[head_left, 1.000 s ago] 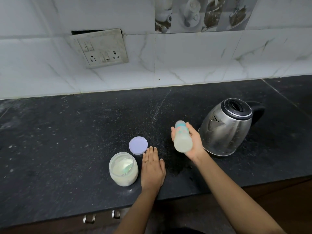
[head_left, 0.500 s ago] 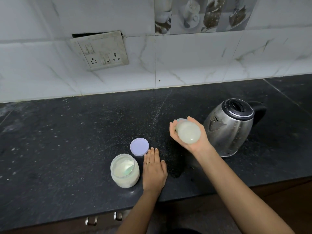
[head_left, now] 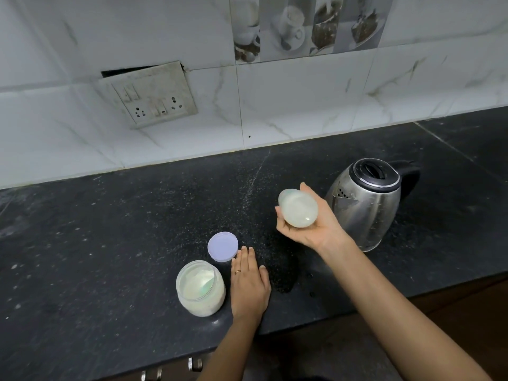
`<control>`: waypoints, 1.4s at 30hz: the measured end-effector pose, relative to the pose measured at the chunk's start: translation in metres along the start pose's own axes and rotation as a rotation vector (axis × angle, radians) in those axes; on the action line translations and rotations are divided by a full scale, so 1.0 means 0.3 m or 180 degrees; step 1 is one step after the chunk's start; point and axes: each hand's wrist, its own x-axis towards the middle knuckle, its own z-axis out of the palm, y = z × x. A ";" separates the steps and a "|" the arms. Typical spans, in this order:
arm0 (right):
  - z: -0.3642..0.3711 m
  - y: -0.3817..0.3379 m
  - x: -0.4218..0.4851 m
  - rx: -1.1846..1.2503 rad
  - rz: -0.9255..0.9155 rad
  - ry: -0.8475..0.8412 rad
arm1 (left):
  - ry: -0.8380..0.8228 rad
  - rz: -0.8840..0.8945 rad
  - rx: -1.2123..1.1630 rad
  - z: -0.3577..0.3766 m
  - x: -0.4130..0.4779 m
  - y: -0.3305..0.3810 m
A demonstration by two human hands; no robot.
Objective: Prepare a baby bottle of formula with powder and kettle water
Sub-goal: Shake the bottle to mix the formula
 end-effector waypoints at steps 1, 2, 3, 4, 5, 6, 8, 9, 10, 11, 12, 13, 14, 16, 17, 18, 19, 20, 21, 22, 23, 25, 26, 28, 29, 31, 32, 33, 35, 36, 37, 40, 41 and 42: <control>-0.005 -0.001 0.008 0.0113 0.0064 0.0035 | 0.0010 0.0006 0.0009 0.000 -0.001 -0.001; -0.007 -0.003 0.011 0.0291 0.0093 0.0015 | 0.0015 0.0013 0.0010 0.000 -0.001 -0.001; -0.010 -0.005 0.016 0.0479 0.0102 -0.0032 | 0.0015 0.0015 0.0007 -0.001 -0.002 -0.001; -0.022 -0.012 0.027 0.0648 0.0101 -0.0036 | 0.0008 0.0007 0.0003 -0.002 -0.002 0.001; -0.036 -0.019 0.036 0.0762 0.0139 -0.0098 | 0.0000 0.0002 0.0001 -0.003 -0.001 0.001; -0.059 -0.026 0.048 0.0812 0.0244 -0.0251 | -0.0007 0.0000 -0.0003 -0.003 -0.001 0.002; -0.089 -0.032 0.051 0.0763 0.0694 -0.0812 | 0.0000 0.0006 -0.0006 -0.002 -0.001 0.003; -0.090 -0.033 0.047 0.0596 0.0800 -0.1074 | -0.0001 -0.0004 -0.0001 -0.003 -0.002 0.004; -0.075 -0.034 0.041 0.0387 0.0719 -0.1158 | -0.0012 -0.0022 0.0004 -0.003 -0.003 0.004; -0.062 -0.037 0.047 0.0301 0.0408 -0.1060 | -0.0023 -0.0035 0.0018 -0.003 -0.003 0.005; -0.058 -0.040 0.054 0.0295 -0.0048 -0.0851 | -0.0030 -0.0048 0.0041 -0.002 -0.003 0.007; -0.064 -0.040 0.063 0.0297 -0.0390 -0.0719 | -0.0031 -0.0059 0.0058 -0.001 -0.004 0.009; -0.082 -0.037 0.072 0.0252 -0.0502 -0.0793 | -0.0031 -0.0060 0.0059 -0.001 -0.003 0.010; -0.094 -0.027 0.061 -0.0026 -0.0271 -0.1512 | -0.0007 -0.0036 0.0049 0.002 -0.004 0.009; -0.097 -0.021 0.049 -0.0195 -0.0272 -0.1700 | 0.0000 -0.0031 0.0054 0.004 -0.003 0.008; -0.094 -0.016 0.047 -0.0227 -0.0306 -0.1804 | -0.0009 -0.0040 0.0058 0.005 -0.001 0.007; -0.094 -0.018 0.059 -0.0137 -0.0361 -0.1774 | -0.0020 -0.0063 0.0059 0.007 -0.001 0.006; -0.100 -0.016 0.072 -0.0054 -0.0466 -0.1636 | -0.0023 -0.0080 0.0057 0.009 -0.001 0.006; -0.109 -0.014 0.081 0.0034 -0.0485 -0.1600 | -0.0017 -0.0075 0.0058 0.010 -0.001 0.005; -0.114 -0.010 0.088 0.0066 -0.0352 -0.1735 | -0.0008 -0.0049 0.0060 0.012 -0.002 0.004; -0.113 -0.004 0.088 -0.0063 -0.0184 -0.1913 | 0.0004 -0.0015 0.0063 0.012 -0.003 0.004; -0.118 0.009 0.089 -0.0391 -0.0236 -0.1924 | 0.0003 -0.0014 0.0063 0.013 0.000 0.003; -0.113 0.011 0.099 -0.0402 -0.0294 -0.1795 | -0.0006 -0.0051 0.0057 0.014 0.002 0.004; -0.142 0.000 0.134 -0.0165 -0.0288 -0.1539 | -0.0006 -0.0086 0.0048 0.016 0.001 0.005; -0.164 -0.004 0.146 -0.0112 -0.0166 -0.1531 | -0.0013 -0.0060 0.0054 0.015 0.000 0.004; -0.187 -0.005 0.142 -0.0524 -0.0010 -0.1633 | -0.0026 -0.0006 0.0082 0.013 0.002 0.005; -0.204 -0.006 0.150 -0.0703 -0.0097 -0.1657 | -0.0042 -0.0007 0.0091 0.016 0.002 0.003; -0.190 0.001 0.143 -0.0730 -0.0140 -0.1694 | -0.0060 -0.0013 0.0099 0.019 0.001 0.001; -0.188 0.013 0.164 -0.0456 -0.0138 -0.1513 | -0.0061 -0.0023 0.0120 0.022 0.000 0.000; -0.203 0.013 0.183 -0.0299 -0.0144 -0.1401 | -0.0060 -0.0024 0.0133 0.021 0.001 0.001; -0.211 0.015 0.202 -0.0156 -0.0029 -0.1424 | -0.0063 -0.0021 0.0139 0.022 0.001 0.001; -0.208 0.016 0.196 -0.0594 0.0117 -0.1415 | -0.0056 -0.0017 0.0106 0.023 0.003 0.000; -0.181 0.021 0.186 -0.0592 0.0132 -0.1444 | -0.0056 -0.0024 0.0109 0.024 0.003 0.000; -0.181 0.016 0.198 -0.0484 0.0062 -0.1326 | -0.0047 -0.0028 0.0117 0.024 0.004 0.000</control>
